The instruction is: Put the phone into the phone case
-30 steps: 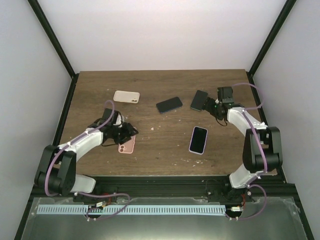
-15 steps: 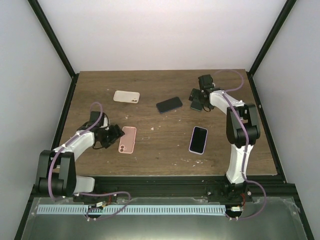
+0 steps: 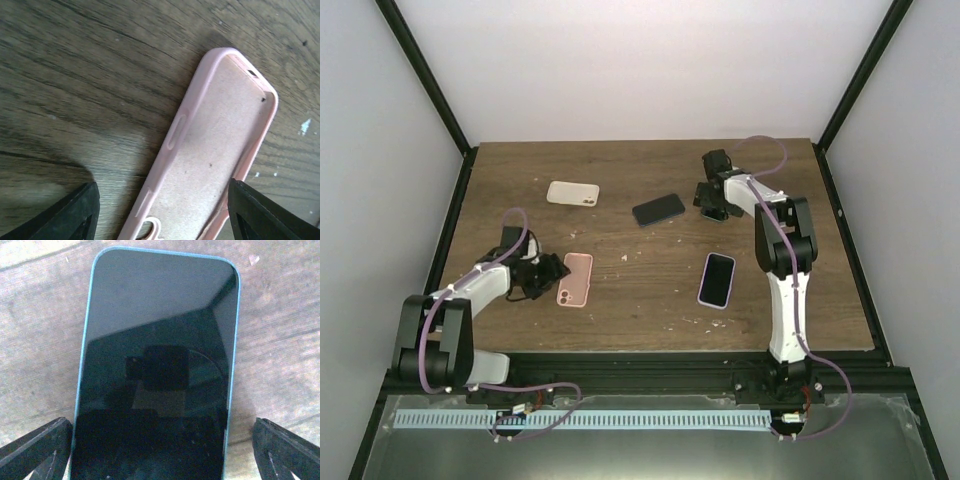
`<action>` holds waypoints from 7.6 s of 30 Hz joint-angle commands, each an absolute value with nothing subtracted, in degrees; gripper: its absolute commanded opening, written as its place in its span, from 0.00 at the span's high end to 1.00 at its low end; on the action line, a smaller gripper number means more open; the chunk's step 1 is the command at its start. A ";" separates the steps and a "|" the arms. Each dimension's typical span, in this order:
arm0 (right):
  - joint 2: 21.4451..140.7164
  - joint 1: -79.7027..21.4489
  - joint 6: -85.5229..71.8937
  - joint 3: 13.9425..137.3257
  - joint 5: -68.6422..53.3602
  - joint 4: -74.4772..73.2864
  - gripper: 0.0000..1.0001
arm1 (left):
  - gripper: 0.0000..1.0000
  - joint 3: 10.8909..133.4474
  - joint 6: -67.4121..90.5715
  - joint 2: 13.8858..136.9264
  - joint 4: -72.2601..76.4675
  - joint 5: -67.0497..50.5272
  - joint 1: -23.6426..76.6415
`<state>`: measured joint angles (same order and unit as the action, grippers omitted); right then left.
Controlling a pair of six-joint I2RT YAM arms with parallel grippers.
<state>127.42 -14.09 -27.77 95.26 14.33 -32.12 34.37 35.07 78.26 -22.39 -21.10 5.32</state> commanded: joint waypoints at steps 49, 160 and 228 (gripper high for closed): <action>96.01 -17.11 -24.32 57.46 -1.87 -20.88 0.45 | 0.52 35.52 37.74 84.09 -13.65 -18.84 12.63; 105.91 -56.31 -37.80 63.25 8.26 -15.43 0.54 | 0.97 34.88 42.28 90.04 -4.92 -37.49 16.11; 99.99 -55.37 -40.60 56.65 5.68 -6.64 0.58 | 1.00 34.27 48.02 90.52 -6.32 -40.03 21.27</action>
<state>100.73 -55.64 -39.77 56.71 5.02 -9.02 34.24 49.39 91.50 -6.35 -38.92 21.06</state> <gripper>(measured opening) 0.771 0.027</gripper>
